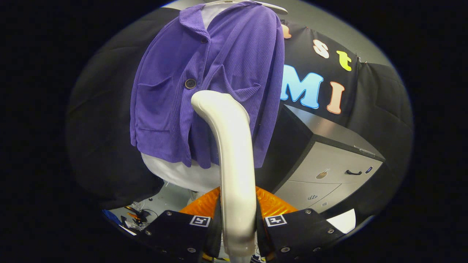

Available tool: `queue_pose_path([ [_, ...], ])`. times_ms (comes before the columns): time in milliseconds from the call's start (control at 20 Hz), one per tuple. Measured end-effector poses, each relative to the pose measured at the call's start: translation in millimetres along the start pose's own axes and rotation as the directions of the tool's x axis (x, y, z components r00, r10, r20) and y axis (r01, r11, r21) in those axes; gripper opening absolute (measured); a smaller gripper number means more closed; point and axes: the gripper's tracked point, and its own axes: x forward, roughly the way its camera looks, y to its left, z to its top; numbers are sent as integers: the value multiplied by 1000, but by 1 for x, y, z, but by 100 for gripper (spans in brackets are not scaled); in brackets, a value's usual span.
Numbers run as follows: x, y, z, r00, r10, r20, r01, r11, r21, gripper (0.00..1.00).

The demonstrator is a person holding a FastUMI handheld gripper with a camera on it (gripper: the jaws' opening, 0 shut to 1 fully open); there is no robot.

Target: Iron the clothes twice with a garment steamer, once on the left side and once on the right side.

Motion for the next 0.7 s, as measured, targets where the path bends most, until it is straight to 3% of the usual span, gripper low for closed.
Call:
queue_pose_path([
  [700,1,-5,-70,975,160,-155,-159,987,17,40],
])
